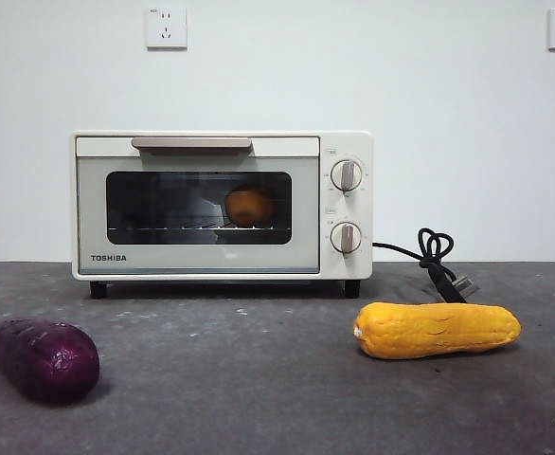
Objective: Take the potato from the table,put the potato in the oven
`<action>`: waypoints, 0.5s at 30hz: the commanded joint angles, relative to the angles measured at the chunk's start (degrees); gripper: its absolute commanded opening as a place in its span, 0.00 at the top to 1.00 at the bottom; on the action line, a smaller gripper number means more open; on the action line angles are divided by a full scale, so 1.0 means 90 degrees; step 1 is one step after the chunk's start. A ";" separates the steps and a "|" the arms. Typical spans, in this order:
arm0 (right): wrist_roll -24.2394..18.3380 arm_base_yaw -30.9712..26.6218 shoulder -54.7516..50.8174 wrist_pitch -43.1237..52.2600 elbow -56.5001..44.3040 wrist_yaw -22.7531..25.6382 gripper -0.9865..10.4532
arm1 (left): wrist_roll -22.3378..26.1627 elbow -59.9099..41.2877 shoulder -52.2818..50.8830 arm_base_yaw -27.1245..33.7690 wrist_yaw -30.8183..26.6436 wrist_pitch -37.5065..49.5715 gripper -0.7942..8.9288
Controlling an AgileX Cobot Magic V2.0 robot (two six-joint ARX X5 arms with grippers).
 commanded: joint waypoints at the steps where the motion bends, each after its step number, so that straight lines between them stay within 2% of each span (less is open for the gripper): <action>1: 0.0321 -0.0007 -0.0313 0.0102 -0.0469 0.0323 0.91 | -0.0029 -0.0090 -0.0015 0.0019 -0.0022 0.0027 0.92; 6: 0.0634 -0.0007 -0.0634 0.0087 -0.0976 0.0748 0.91 | -0.0029 -0.0090 -0.0015 0.0019 -0.0022 0.0027 0.92; 15: 0.0644 -0.0007 -0.0816 -0.0678 -0.1273 0.0733 0.91 | -0.0029 -0.0090 -0.0015 0.0019 -0.0022 0.0027 0.92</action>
